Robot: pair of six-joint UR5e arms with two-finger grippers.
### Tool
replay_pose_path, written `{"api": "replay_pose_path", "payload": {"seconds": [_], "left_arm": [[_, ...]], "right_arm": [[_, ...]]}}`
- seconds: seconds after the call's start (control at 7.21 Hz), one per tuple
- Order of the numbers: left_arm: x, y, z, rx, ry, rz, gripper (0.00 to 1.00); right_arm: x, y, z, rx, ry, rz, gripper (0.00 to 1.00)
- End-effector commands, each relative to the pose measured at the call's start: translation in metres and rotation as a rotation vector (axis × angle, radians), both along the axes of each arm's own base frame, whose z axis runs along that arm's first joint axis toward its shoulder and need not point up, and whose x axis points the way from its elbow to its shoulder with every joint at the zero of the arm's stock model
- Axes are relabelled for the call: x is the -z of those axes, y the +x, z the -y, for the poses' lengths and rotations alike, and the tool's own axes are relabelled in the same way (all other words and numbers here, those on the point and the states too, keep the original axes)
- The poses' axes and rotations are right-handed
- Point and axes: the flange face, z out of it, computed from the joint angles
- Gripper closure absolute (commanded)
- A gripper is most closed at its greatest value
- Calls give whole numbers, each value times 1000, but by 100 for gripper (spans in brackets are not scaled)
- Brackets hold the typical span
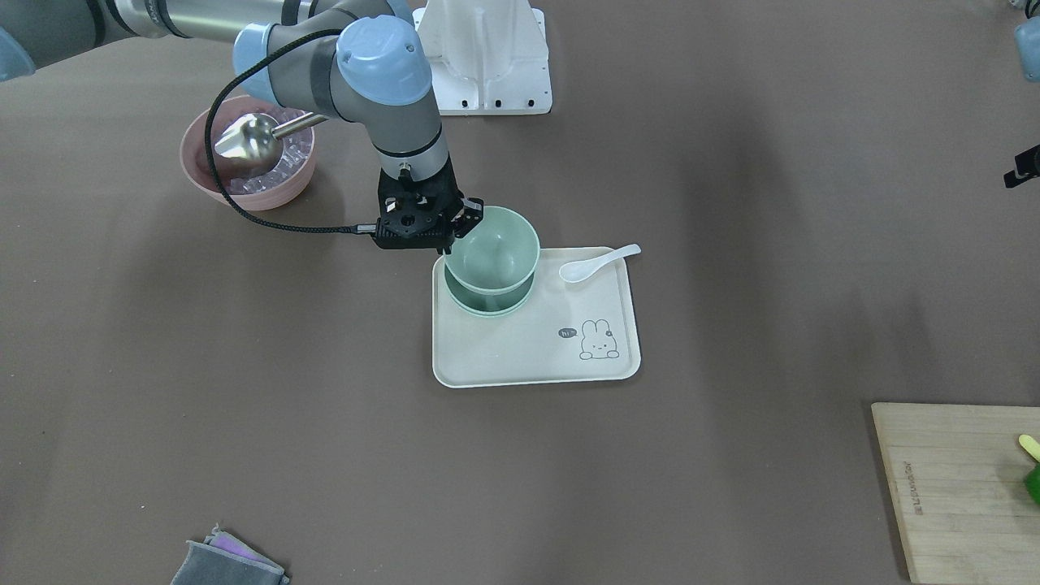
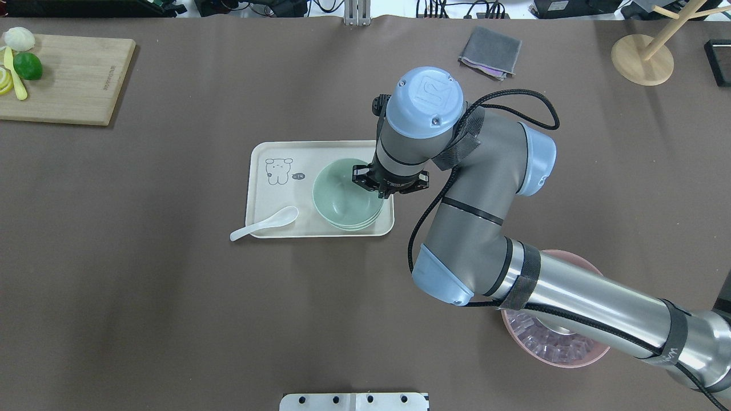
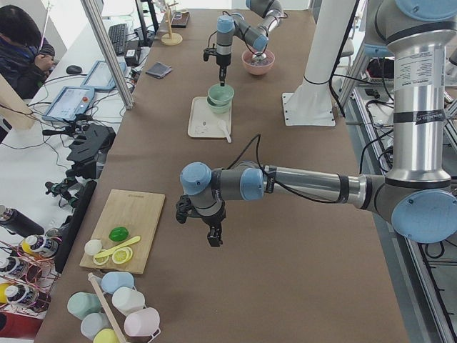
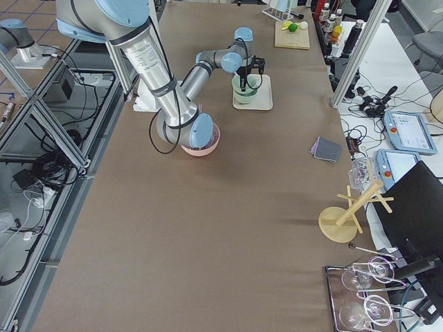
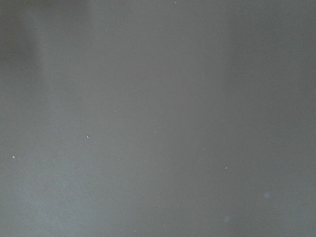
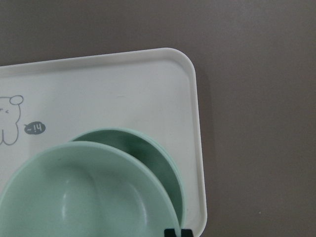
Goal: Stack green bowls together
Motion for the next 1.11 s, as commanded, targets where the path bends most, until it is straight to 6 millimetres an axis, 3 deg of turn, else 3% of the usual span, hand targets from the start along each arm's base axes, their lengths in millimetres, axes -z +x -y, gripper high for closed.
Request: {"api": "replay_pose_path", "payload": {"seconds": [0.0, 0.97], "left_arm": [[0, 0, 0, 0, 0, 0, 2], [-1, 1, 0, -2, -3, 0, 2]], "right_arm": [[1, 2, 6, -7, 1, -2, 100], [-12, -10, 14, -3, -12, -33, 100]]}}
